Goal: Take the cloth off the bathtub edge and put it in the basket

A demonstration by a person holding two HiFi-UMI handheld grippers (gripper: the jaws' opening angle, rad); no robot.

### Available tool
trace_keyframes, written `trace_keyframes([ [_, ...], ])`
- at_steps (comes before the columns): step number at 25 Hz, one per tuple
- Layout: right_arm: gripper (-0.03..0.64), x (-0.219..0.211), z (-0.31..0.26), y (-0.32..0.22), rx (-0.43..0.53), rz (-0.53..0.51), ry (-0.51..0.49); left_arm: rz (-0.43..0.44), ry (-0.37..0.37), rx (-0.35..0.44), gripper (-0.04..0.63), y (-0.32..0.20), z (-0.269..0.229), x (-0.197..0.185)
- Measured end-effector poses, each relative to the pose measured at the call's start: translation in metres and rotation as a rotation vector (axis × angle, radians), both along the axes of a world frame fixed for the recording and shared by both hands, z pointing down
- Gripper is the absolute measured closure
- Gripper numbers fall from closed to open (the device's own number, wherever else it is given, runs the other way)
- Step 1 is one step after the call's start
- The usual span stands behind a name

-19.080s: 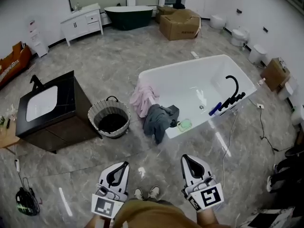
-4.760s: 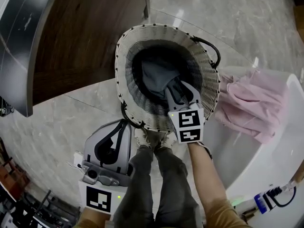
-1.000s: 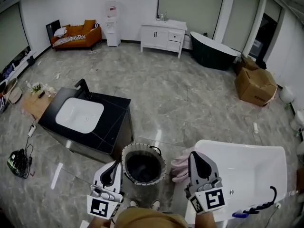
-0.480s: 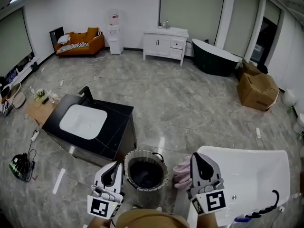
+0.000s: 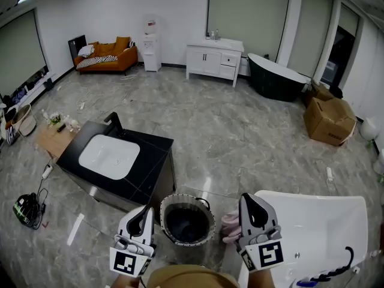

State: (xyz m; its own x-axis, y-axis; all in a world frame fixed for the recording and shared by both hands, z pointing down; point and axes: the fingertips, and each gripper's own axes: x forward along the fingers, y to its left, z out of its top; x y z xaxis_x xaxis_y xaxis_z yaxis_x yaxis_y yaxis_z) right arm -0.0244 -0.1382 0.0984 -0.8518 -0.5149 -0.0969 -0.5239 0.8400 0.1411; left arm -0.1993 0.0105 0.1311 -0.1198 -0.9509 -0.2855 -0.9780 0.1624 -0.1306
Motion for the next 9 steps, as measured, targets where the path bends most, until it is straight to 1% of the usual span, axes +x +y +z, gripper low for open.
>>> trace_keyframes([
  [6,0.612,-0.003,-0.001,-0.011,-0.003,0.015,-0.008,0.001,0.002,0.019,0.588,-0.007,-0.003,-0.008],
  [9,0.612,-0.009,-0.001,-0.015,-0.002,0.017,-0.003,-0.004,0.007,0.012,0.588,-0.01,0.0,-0.016],
])
